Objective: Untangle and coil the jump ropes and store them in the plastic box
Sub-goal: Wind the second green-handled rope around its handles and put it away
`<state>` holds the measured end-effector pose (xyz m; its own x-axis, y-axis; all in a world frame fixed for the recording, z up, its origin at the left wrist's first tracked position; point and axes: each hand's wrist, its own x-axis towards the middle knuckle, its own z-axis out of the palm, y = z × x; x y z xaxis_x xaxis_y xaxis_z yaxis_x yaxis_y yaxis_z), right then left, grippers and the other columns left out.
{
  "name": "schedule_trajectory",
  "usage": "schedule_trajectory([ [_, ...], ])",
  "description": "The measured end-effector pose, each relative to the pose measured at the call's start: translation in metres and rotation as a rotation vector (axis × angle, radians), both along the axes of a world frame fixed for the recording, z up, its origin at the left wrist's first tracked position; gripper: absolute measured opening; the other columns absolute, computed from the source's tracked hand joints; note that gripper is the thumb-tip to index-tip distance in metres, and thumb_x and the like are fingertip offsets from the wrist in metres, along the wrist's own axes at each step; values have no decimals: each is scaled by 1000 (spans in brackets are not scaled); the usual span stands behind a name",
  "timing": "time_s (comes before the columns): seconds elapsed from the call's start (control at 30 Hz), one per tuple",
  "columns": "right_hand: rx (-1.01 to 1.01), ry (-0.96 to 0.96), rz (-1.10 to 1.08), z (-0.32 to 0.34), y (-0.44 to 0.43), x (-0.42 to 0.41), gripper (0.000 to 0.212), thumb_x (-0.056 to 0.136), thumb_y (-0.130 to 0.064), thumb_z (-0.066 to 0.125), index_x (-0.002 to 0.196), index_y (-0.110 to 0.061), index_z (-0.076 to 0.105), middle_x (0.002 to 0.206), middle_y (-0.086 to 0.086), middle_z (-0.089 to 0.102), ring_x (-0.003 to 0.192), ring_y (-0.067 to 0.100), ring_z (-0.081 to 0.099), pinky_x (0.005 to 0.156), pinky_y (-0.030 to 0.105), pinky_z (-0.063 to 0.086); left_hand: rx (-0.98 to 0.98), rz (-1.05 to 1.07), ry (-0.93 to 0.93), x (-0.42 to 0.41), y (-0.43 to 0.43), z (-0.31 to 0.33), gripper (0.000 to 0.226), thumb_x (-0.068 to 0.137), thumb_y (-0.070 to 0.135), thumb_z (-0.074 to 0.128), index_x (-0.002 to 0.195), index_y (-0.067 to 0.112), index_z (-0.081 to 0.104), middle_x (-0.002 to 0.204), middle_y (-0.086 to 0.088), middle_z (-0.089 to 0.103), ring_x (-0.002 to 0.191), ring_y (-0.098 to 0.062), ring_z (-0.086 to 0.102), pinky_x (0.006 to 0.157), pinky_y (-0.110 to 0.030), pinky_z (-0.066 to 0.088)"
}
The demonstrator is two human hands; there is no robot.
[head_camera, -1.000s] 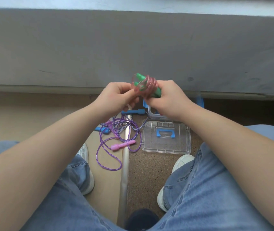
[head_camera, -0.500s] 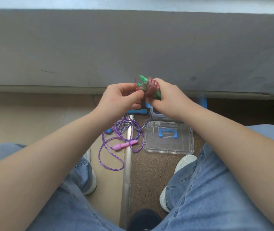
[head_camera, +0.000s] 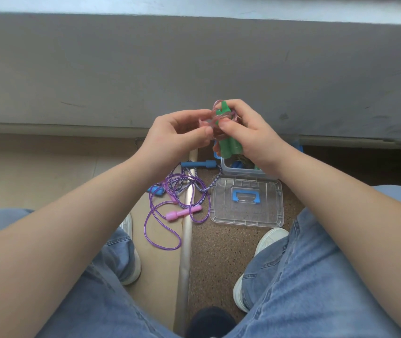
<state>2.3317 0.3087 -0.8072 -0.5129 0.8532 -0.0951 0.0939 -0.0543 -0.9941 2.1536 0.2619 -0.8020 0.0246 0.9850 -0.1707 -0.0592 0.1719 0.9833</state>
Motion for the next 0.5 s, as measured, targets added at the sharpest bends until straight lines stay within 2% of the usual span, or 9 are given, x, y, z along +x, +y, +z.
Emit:
schedule_trajectory([
  [0.1, -60, 66, 48, 3, -4, -3, 20, 98, -11, 52, 118, -15, 55, 100, 8, 59, 82, 17, 62, 73, 37, 57, -44, 122, -55, 2, 3, -3, 17, 100, 14, 58, 101, 18, 74, 85, 5, 69, 80, -9, 63, 86, -36, 57],
  [0.2, -67, 49, 81, 0, -11, -6, 27, 103, -2, 46, 130, -3, 49, 103, 9, 58, 84, 16, 61, 72, 37, 58, -115, 163, -152, 3, 4, -4, 20, 104, 20, 51, 102, 20, 71, 98, 1, 71, 90, -13, 67, 82, -33, 56],
  [0.37, -66, 76, 94, 1, -11, -7, 27, 103, -2, 47, 130, -3, 50, 97, 4, 61, 82, 13, 62, 71, 35, 58, -230, 289, -313, 6, 4, -4, 23, 105, 26, 47, 104, 23, 69, 95, 5, 72, 81, -9, 62, 64, -22, 48],
  [0.5, -89, 85, 93, 0, -11, -7, 28, 98, -9, 52, 124, -2, 51, 96, 8, 61, 77, 12, 65, 66, 28, 57, -233, 268, -306, 7, 5, -6, 17, 102, 27, 54, 106, 20, 69, 92, 3, 71, 75, -7, 63, 64, -20, 51],
])
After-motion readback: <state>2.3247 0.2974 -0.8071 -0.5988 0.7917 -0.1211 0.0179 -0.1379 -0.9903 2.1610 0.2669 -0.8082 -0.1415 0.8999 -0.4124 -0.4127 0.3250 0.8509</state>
